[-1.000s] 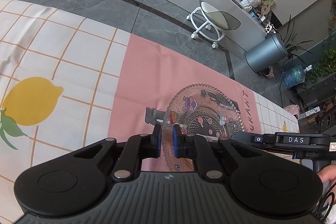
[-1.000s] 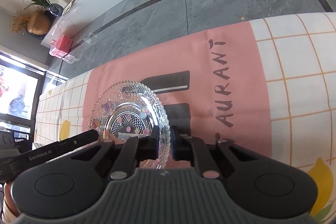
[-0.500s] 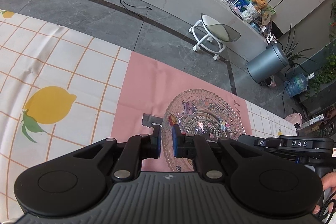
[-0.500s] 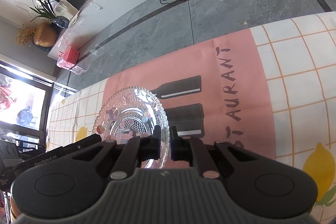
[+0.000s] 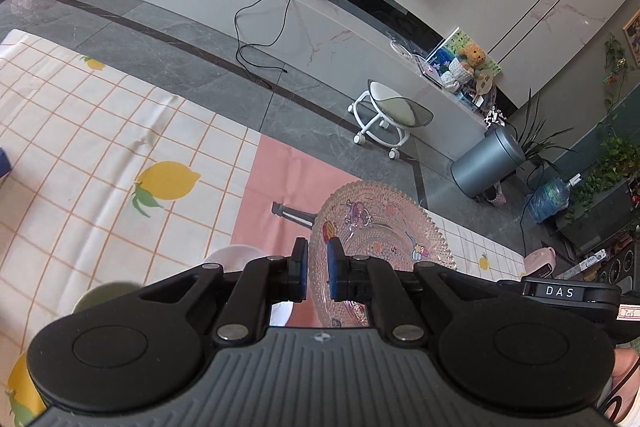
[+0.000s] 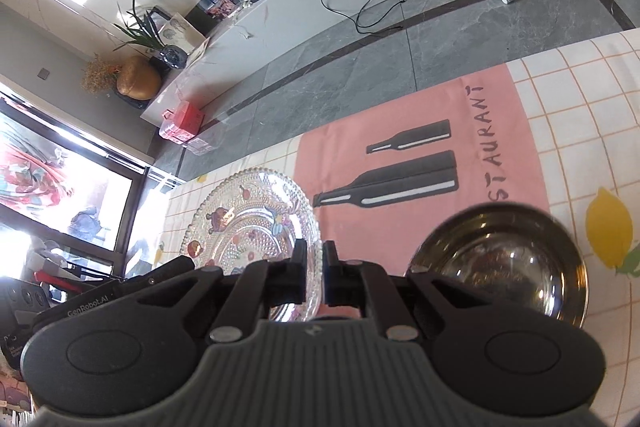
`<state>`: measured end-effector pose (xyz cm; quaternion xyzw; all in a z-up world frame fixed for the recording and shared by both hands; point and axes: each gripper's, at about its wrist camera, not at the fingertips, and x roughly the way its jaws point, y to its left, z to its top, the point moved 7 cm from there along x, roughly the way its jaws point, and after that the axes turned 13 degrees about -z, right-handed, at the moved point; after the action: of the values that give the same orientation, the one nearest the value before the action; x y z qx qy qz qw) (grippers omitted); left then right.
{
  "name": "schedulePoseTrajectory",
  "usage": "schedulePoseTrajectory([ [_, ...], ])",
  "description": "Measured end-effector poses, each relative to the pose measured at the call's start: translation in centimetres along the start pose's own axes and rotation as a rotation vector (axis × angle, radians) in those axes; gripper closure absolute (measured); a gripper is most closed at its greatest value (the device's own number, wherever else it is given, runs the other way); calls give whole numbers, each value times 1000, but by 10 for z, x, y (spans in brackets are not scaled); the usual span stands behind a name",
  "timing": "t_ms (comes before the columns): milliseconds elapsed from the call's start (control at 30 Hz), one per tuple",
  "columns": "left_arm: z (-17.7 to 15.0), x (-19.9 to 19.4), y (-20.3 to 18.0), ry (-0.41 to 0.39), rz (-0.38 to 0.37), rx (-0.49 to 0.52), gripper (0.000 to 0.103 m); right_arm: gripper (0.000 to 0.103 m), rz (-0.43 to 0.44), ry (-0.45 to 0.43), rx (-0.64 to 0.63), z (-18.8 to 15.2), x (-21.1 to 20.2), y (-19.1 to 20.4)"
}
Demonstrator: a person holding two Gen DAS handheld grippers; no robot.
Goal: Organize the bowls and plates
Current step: 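Carry the glass plate with both tools and lower it onto the white painted plate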
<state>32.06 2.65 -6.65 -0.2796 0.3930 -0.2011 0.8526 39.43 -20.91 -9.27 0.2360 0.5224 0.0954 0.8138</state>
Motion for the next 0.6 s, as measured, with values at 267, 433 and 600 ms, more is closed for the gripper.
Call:
schedulePoseTrajectory([
  [267, -61, -83, 1, -74, -6, -33, 93, 98, 59, -14, -37, -85, -47, 24],
  [433, -108, -113, 8, -76, -7, -62, 93, 98, 87, 19, -26, -148, -59, 22],
  [600, -169, -122, 29, -59, 7, -135, 93, 98, 68, 16, -27, -208, -61, 7],
])
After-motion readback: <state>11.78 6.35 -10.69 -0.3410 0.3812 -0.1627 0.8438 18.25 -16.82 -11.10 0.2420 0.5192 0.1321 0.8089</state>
